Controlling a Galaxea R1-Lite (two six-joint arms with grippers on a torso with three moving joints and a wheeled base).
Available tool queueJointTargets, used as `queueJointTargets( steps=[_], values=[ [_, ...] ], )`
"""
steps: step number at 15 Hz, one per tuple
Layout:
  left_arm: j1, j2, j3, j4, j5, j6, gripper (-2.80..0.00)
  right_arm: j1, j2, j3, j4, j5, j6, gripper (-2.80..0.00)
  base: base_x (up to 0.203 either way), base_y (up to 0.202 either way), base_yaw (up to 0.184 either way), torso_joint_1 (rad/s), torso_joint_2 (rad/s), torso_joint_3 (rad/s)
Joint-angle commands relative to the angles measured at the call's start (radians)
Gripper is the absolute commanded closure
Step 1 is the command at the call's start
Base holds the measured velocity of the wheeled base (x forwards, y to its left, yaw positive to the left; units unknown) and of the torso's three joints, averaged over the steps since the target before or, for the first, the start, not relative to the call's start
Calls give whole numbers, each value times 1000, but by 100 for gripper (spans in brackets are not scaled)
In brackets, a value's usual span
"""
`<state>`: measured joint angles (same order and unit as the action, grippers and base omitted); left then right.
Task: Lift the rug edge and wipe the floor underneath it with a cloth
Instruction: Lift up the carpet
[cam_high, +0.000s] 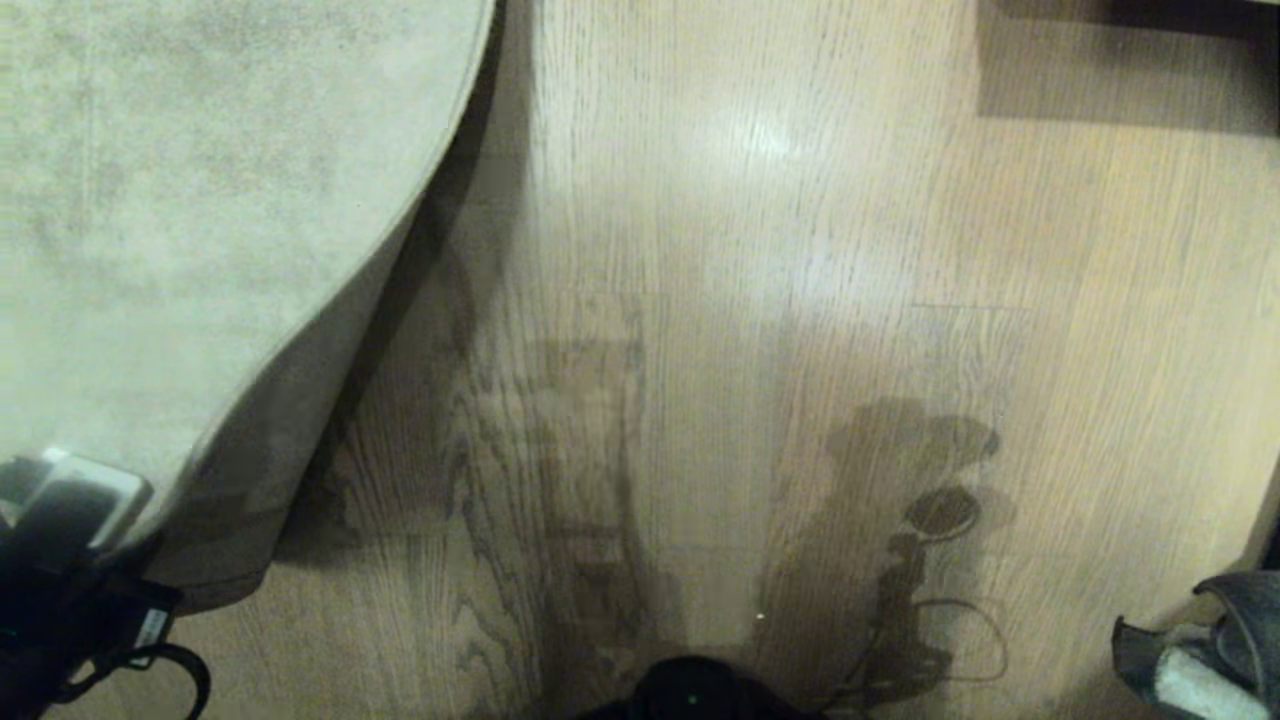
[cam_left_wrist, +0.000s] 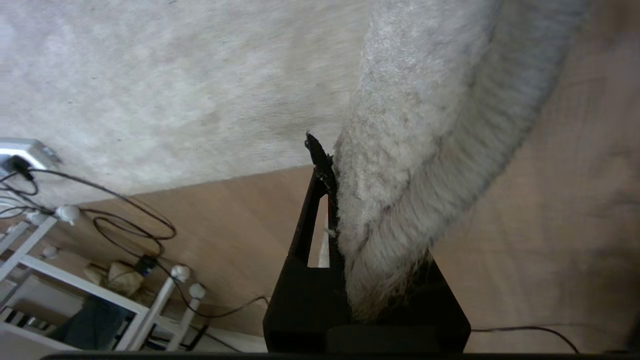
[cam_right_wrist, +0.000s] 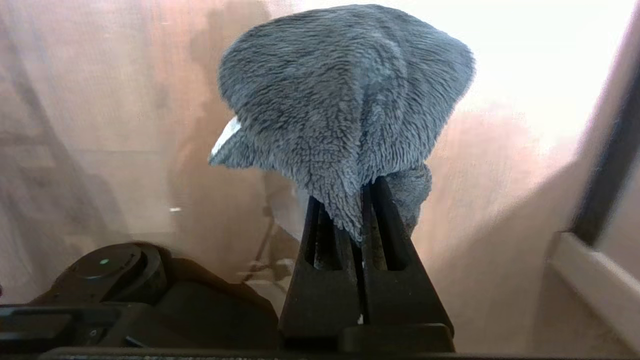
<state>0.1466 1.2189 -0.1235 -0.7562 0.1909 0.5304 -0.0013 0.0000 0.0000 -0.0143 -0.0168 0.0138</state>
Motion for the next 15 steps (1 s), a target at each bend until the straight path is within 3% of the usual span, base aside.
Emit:
queueJointTargets(
  steps=[1, 9, 15],
  values=[
    [1, 1, 1, -2, 5, 3, 0, 0, 2, 0, -1, 0, 0, 0, 0, 192, -6, 5, 2, 3],
    [7, 0, 1, 0, 4, 5, 0, 0, 1, 0, -1, 0, 0, 0, 0, 184, -3, 1, 2, 3],
    [16, 2, -96, 91, -56, 50, 0, 0, 2, 0, 0, 0, 0, 0, 0, 11, 0, 1, 0, 0]
  ],
)
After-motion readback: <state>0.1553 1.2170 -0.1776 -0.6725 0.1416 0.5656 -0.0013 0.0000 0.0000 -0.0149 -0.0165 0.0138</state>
